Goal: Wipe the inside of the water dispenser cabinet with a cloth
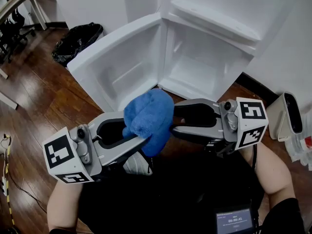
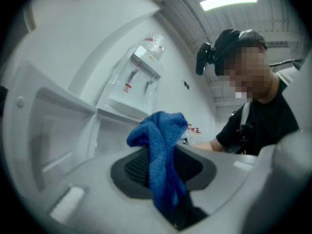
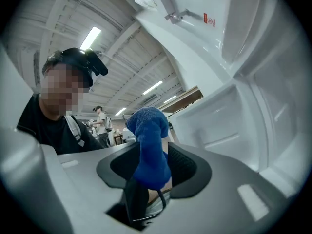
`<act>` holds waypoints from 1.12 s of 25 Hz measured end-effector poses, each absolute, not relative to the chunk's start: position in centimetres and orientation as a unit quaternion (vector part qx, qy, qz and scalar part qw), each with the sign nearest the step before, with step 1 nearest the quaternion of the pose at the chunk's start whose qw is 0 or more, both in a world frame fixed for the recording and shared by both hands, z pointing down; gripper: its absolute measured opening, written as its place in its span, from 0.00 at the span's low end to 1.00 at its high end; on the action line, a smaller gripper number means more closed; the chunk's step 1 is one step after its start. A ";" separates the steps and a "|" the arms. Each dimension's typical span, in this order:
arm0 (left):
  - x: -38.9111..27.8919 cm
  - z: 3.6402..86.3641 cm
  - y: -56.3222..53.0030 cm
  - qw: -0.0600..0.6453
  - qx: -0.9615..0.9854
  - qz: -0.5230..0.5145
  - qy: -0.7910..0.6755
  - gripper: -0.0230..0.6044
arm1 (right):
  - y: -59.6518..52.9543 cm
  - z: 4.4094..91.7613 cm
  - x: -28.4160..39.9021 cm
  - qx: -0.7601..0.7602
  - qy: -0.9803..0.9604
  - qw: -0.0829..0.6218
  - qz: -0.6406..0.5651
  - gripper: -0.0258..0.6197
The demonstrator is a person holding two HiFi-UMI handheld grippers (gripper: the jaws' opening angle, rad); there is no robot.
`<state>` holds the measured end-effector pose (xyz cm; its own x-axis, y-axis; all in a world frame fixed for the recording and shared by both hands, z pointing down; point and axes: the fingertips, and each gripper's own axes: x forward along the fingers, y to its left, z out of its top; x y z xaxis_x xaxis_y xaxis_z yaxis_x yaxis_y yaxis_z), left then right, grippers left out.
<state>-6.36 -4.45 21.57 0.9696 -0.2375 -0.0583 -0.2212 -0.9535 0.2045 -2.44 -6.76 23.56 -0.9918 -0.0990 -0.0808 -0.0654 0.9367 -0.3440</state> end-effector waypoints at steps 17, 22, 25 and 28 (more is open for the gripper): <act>-7.5 22.1 -5.7 0.084 0.986 -0.026 -0.142 0.23 | -8.3 23.5 -0.6 -0.085 0.990 0.031 -0.105 0.28; -7.5 22.2 -5.8 0.084 0.986 -0.023 -0.142 0.23 | -8.5 23.5 -0.5 -0.087 0.990 0.030 -0.104 0.28; -7.4 22.3 -5.7 0.082 0.986 -0.022 -0.142 0.23 | -8.5 23.6 -0.5 -0.088 0.990 0.029 -0.105 0.28; -7.4 22.2 -5.7 0.080 0.986 -0.022 -0.141 0.23 | -8.3 23.8 -0.6 -0.086 0.990 0.026 -0.104 0.28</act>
<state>-7.41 -5.66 22.24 0.9591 -0.2823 -0.0200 -0.2754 -0.9472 0.1641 -0.65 -8.32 23.78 -0.9839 -0.1755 -0.0345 -0.1644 0.9635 -0.2113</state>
